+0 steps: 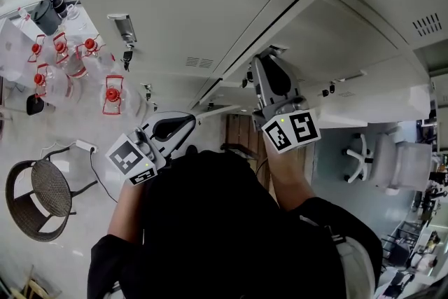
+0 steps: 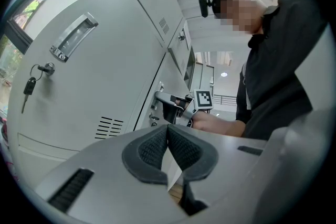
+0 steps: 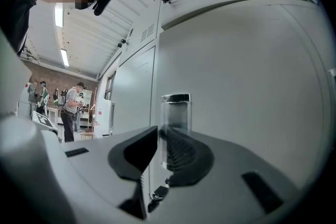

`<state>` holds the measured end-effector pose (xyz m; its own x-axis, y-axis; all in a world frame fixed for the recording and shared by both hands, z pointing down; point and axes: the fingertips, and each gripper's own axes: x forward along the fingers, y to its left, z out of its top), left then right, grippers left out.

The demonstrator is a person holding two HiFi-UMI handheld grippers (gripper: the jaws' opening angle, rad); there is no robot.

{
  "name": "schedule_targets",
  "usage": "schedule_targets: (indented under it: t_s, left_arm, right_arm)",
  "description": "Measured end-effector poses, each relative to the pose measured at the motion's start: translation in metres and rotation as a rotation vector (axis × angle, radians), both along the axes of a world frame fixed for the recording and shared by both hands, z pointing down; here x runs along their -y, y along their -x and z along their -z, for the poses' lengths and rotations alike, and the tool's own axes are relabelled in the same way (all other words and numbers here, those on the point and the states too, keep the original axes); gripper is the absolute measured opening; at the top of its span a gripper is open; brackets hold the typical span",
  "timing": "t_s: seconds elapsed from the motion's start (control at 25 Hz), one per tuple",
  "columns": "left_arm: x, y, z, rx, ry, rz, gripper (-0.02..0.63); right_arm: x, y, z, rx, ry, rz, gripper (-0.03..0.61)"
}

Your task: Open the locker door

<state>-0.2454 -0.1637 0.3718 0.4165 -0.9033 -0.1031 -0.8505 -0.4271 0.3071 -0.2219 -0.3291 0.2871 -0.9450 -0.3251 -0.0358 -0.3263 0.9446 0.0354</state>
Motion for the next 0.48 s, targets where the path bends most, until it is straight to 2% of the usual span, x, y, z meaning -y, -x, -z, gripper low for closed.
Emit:
schedule_targets:
  t_s: [0.48]
  left_arm:
    - [-0.027, 0.0, 0.003, -0.008, -0.016, -0.051, 0.015]
  right_arm:
    - [-0.021, -0.02, 0.0, 0.015, -0.002, -0.034, 0.066]
